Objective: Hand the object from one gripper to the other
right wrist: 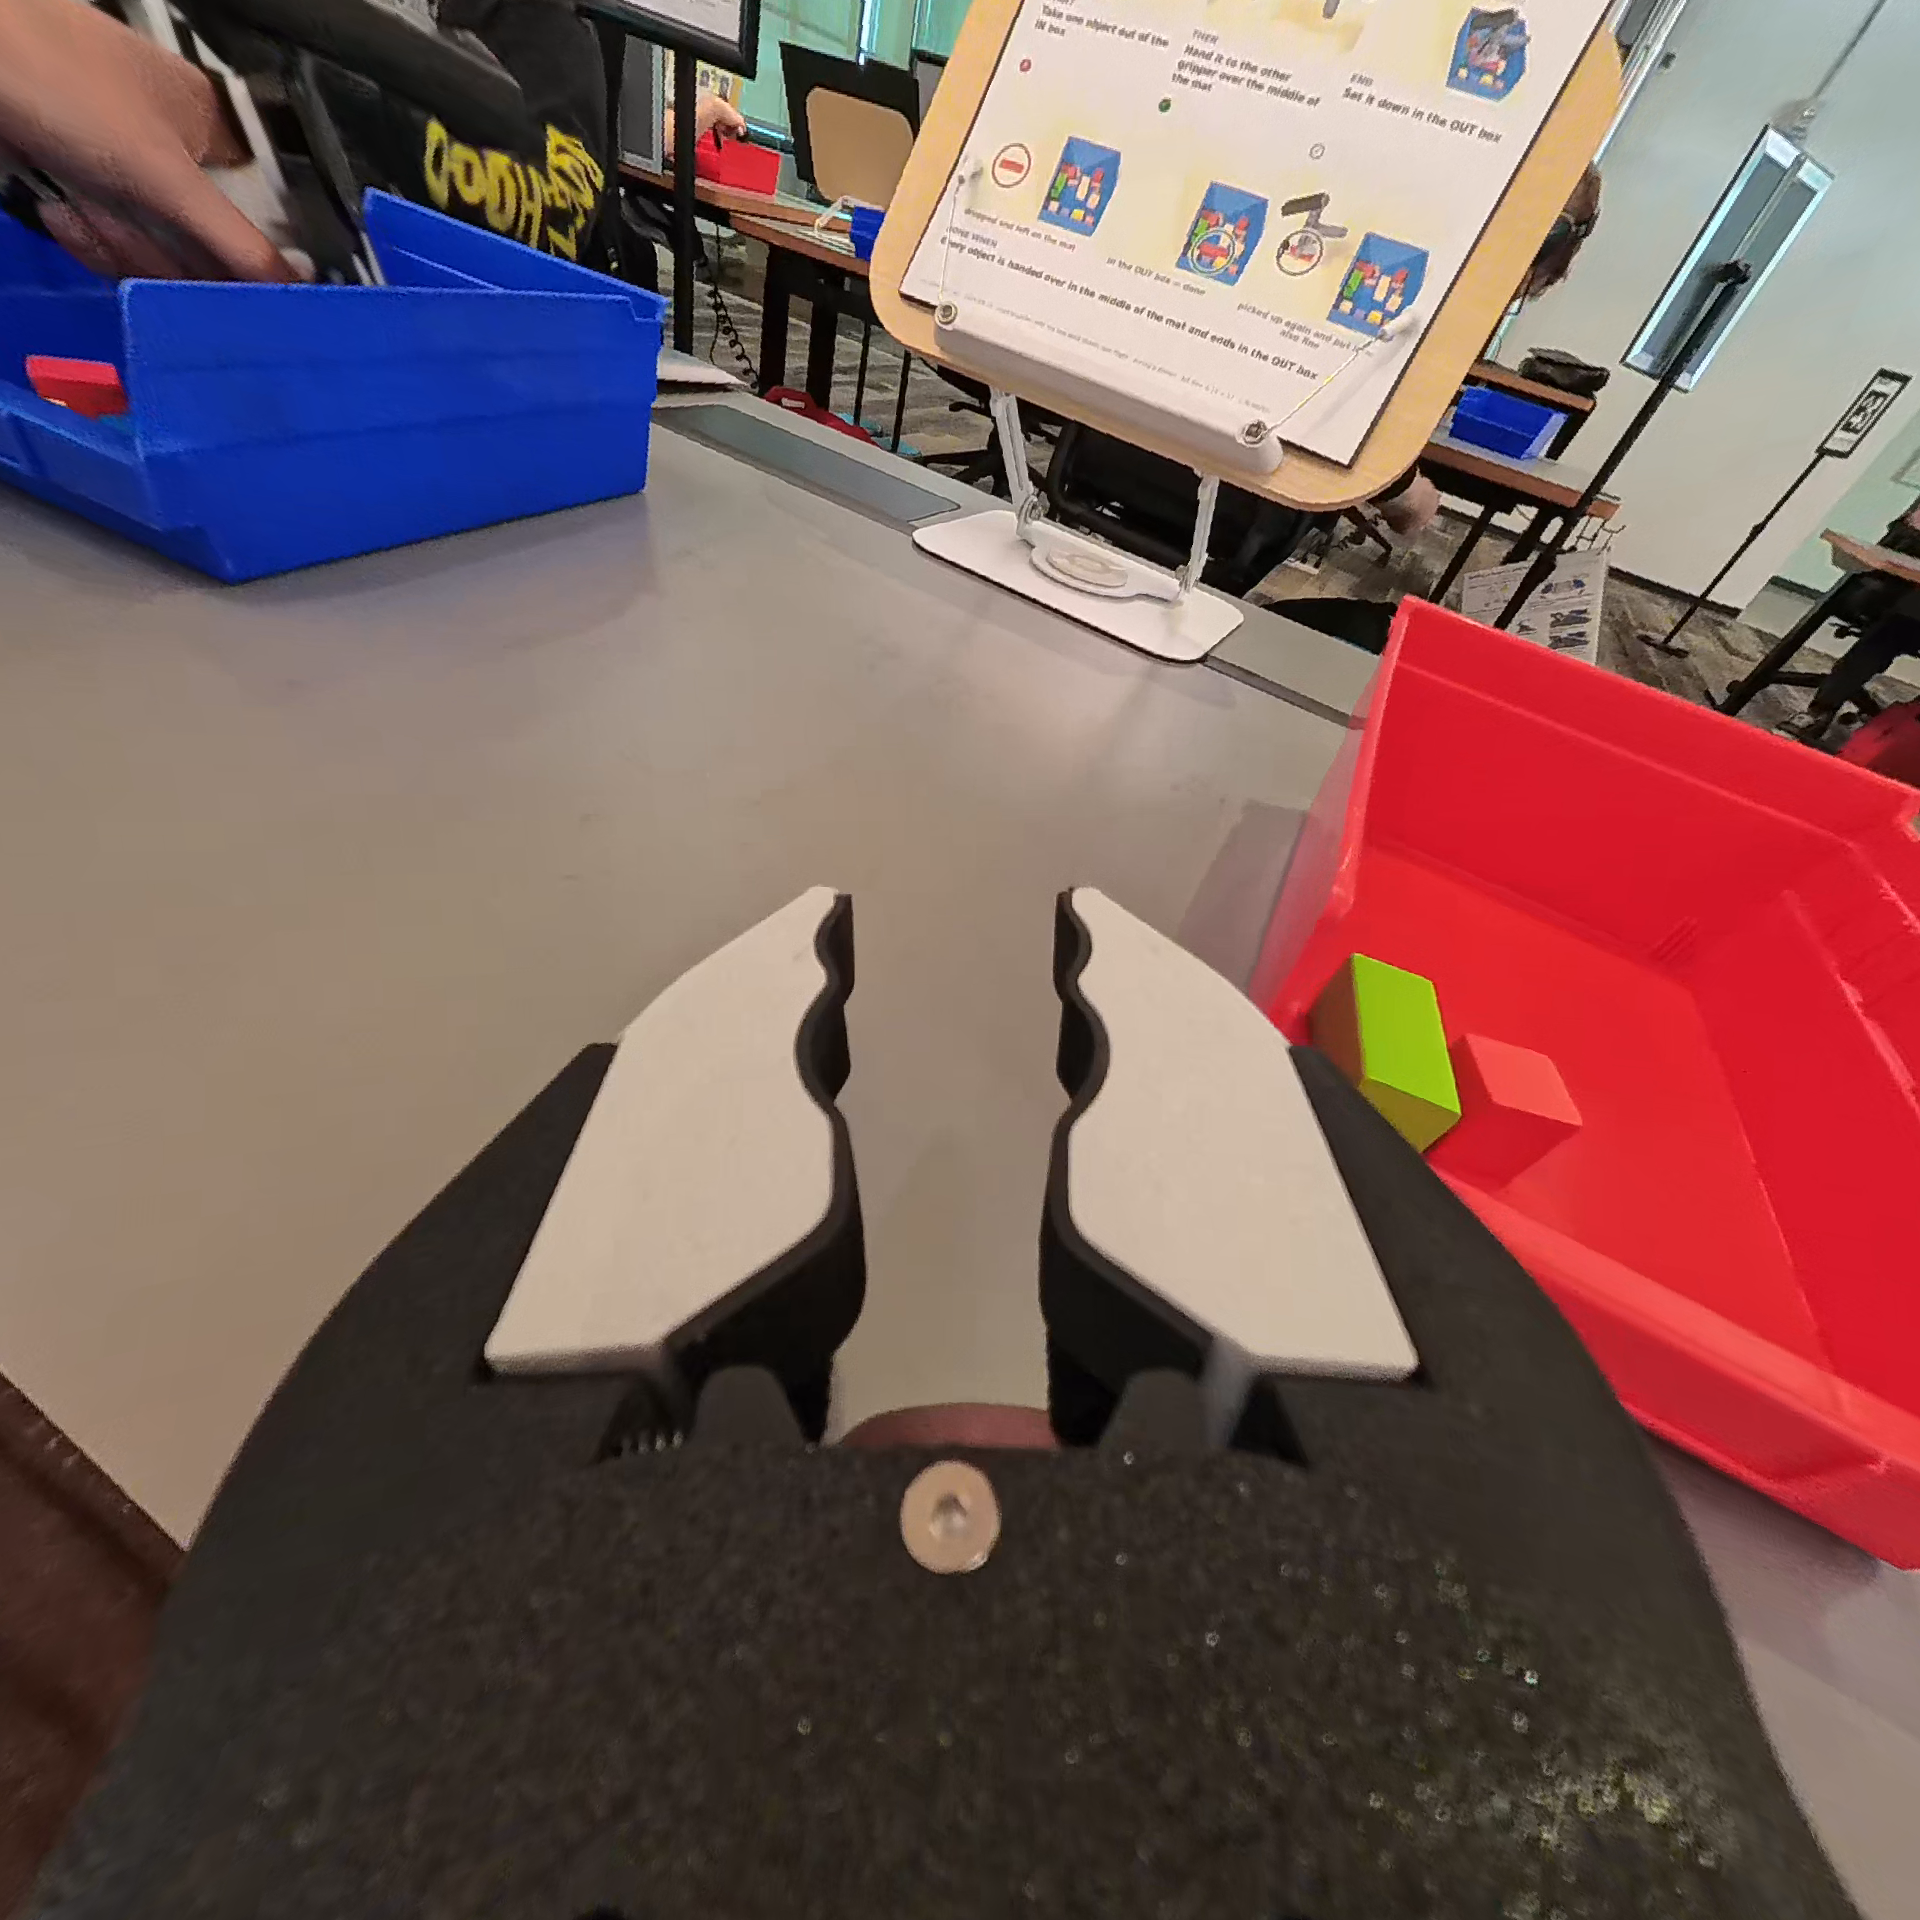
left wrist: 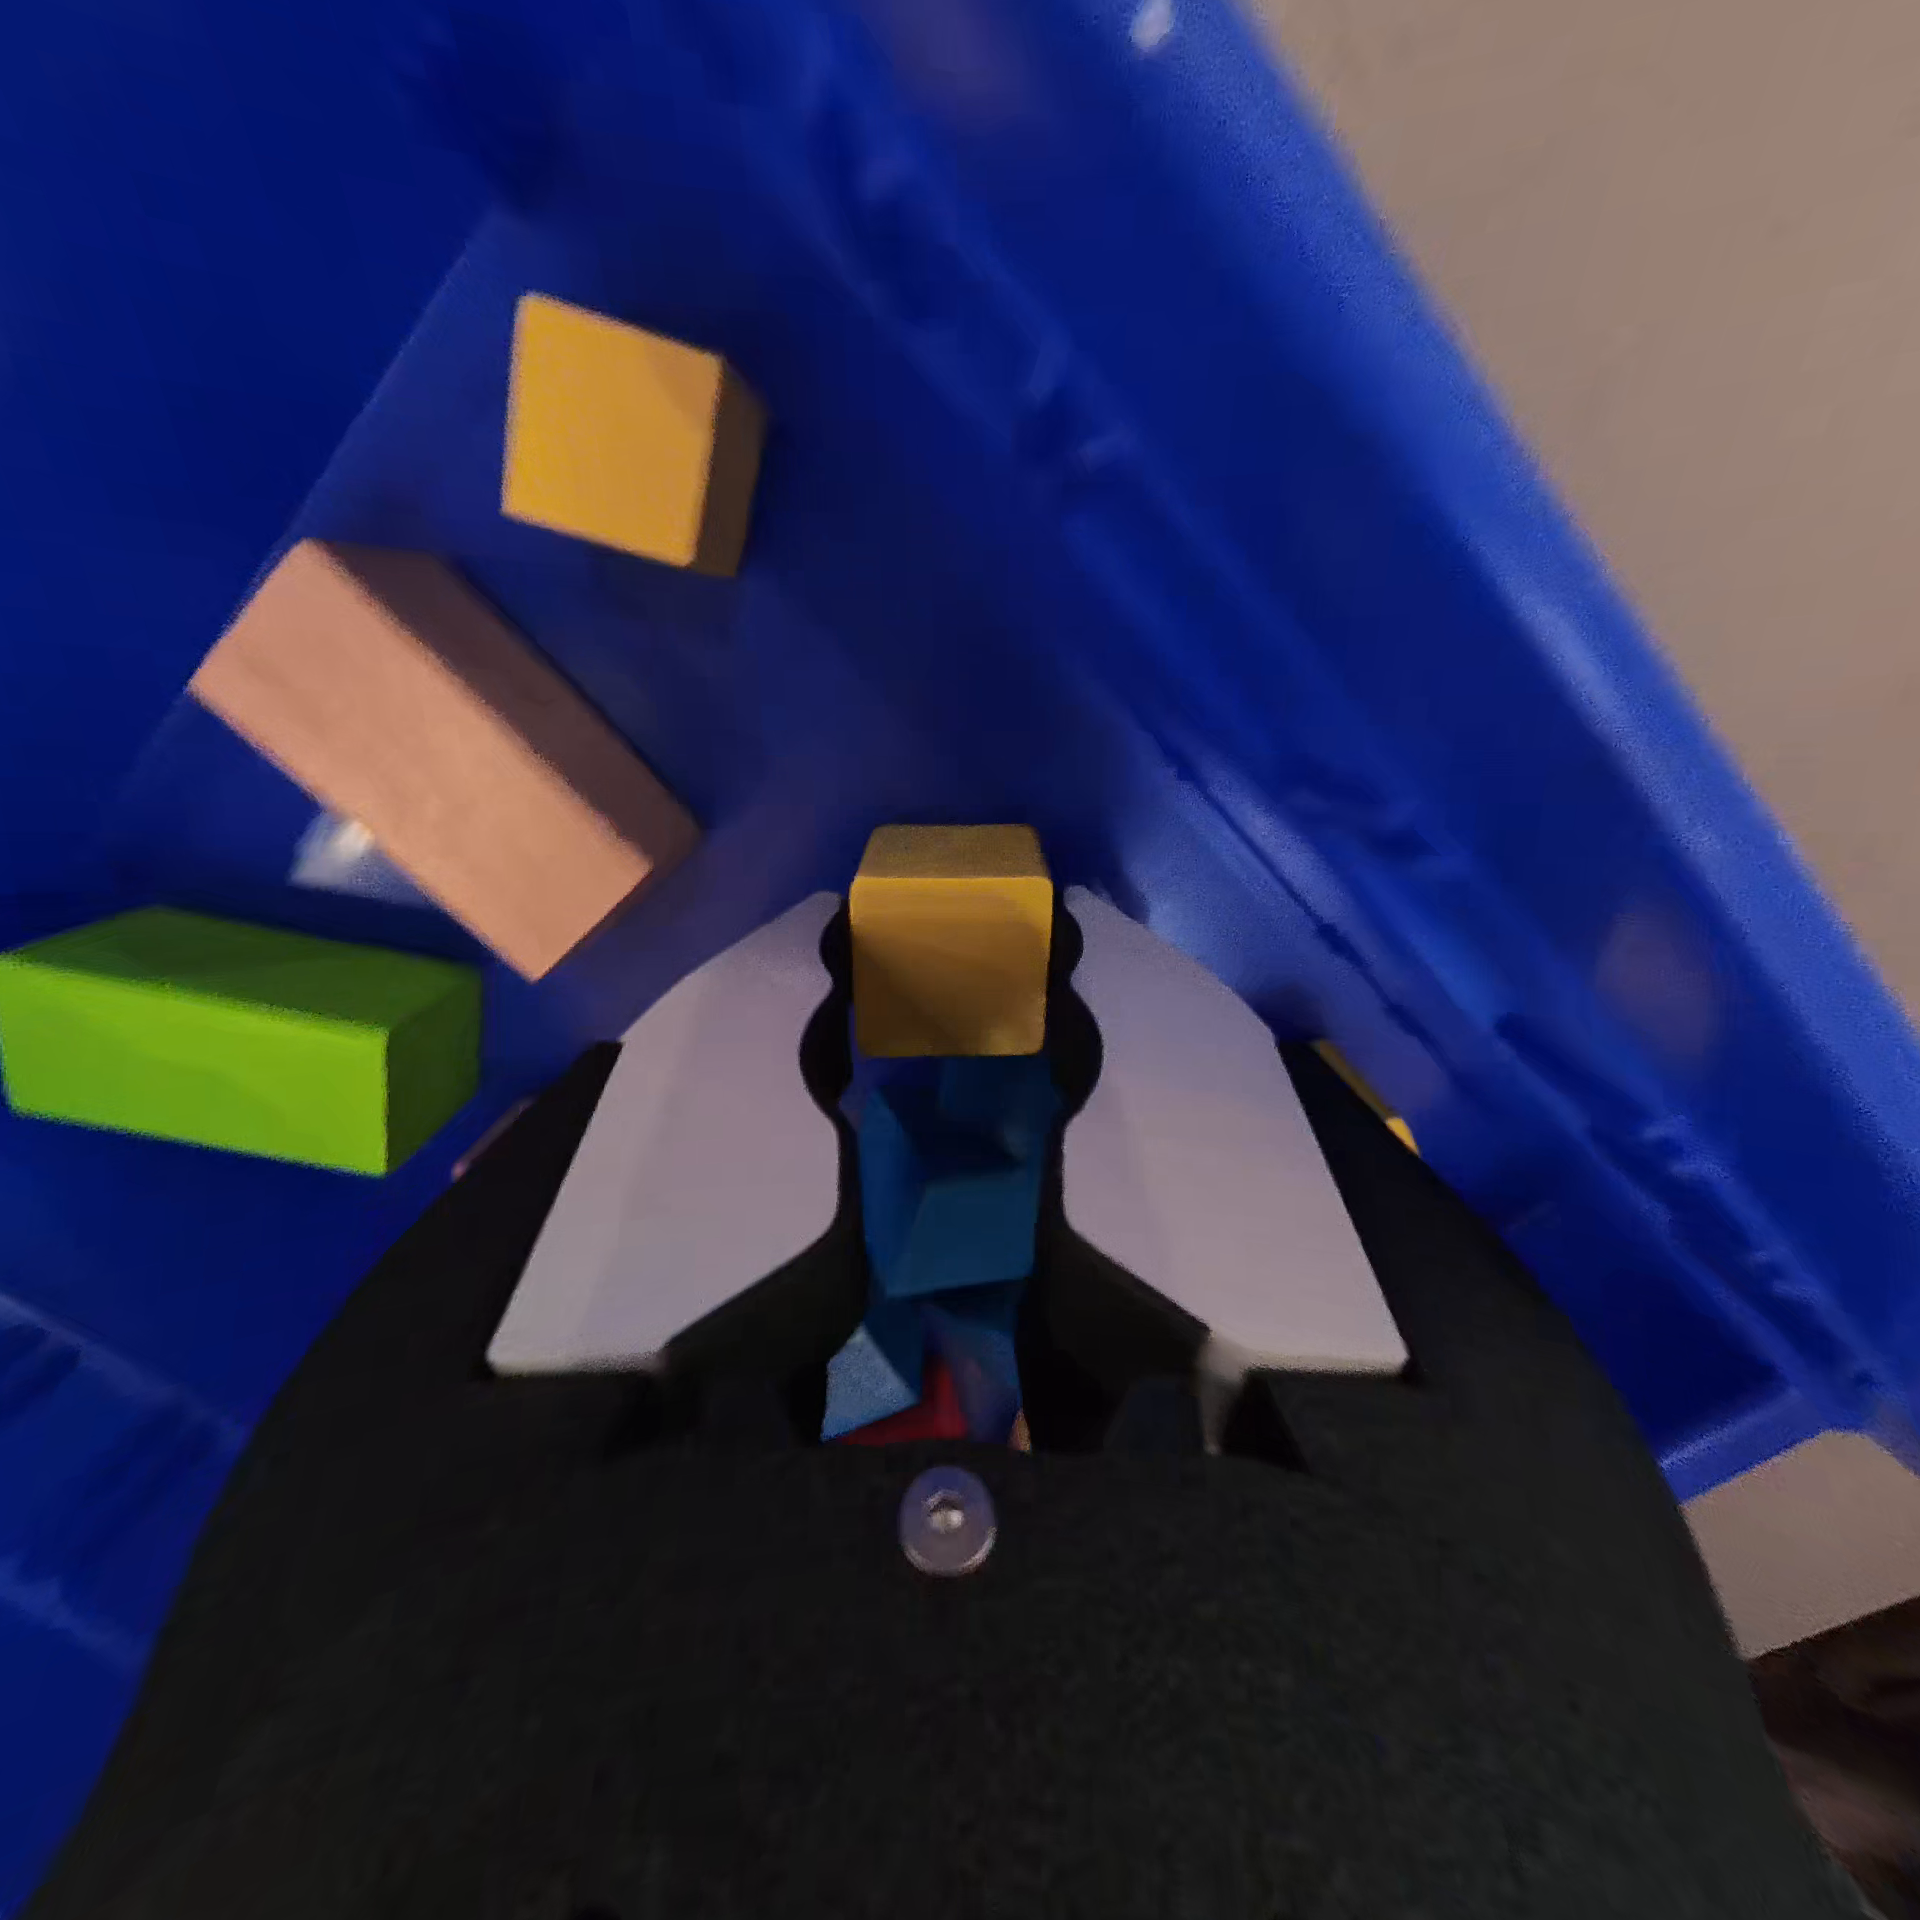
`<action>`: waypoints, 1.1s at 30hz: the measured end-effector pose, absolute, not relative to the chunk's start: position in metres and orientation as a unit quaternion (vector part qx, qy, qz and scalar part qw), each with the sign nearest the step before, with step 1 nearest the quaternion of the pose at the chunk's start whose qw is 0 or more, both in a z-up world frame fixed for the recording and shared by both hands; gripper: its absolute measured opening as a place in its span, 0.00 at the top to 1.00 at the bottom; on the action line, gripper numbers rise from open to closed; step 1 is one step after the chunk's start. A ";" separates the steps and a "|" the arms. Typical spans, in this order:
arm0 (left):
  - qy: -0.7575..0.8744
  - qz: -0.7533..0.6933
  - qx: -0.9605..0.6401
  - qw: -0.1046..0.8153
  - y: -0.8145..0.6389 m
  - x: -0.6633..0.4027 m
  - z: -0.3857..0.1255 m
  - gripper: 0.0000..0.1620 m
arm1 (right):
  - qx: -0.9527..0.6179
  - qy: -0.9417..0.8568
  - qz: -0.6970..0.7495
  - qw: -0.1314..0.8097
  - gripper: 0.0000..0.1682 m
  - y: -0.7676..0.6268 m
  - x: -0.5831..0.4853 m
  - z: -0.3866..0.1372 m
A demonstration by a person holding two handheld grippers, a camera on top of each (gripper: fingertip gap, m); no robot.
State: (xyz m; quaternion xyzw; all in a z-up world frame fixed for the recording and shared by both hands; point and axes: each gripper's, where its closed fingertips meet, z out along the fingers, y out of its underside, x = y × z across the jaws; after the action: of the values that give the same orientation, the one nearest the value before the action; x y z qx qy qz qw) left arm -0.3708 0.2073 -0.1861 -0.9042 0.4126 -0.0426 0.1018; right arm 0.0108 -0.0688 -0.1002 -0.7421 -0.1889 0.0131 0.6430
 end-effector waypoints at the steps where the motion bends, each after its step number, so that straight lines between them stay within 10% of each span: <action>1: 0.400 -0.051 -0.908 0.111 0.208 -0.376 -0.180 0.79 | -0.742 -0.189 0.013 0.643 0.78 -0.069 0.011 -0.100; 13: 0.159 -0.625 -0.736 0.206 0.111 -0.322 -0.006 0.79 | -0.726 -0.195 0.218 0.622 0.75 -0.066 -0.046 -0.063; 24: 0.142 -0.777 -0.613 0.003 -0.041 -0.150 0.009 0.79 | -0.610 -0.419 0.207 0.640 0.66 -0.034 -0.160 0.010; 28: 0.158 -0.788 -0.594 -0.031 -0.063 -0.135 0.016 0.79 | -0.608 -0.431 0.240 0.623 0.80 -0.047 -0.159 0.008; 33: 0.206 -0.775 -0.597 0.017 -0.086 -0.155 -0.001 0.59 | -0.610 -0.405 0.234 0.640 0.80 -0.062 -0.129 0.017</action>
State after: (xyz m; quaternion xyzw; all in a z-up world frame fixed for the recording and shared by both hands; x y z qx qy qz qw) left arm -0.1548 -0.0861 -0.0014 -0.5974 0.2063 -0.7748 0.0168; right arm -0.1287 -0.0624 0.0174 -0.6097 -0.4047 0.2343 0.6399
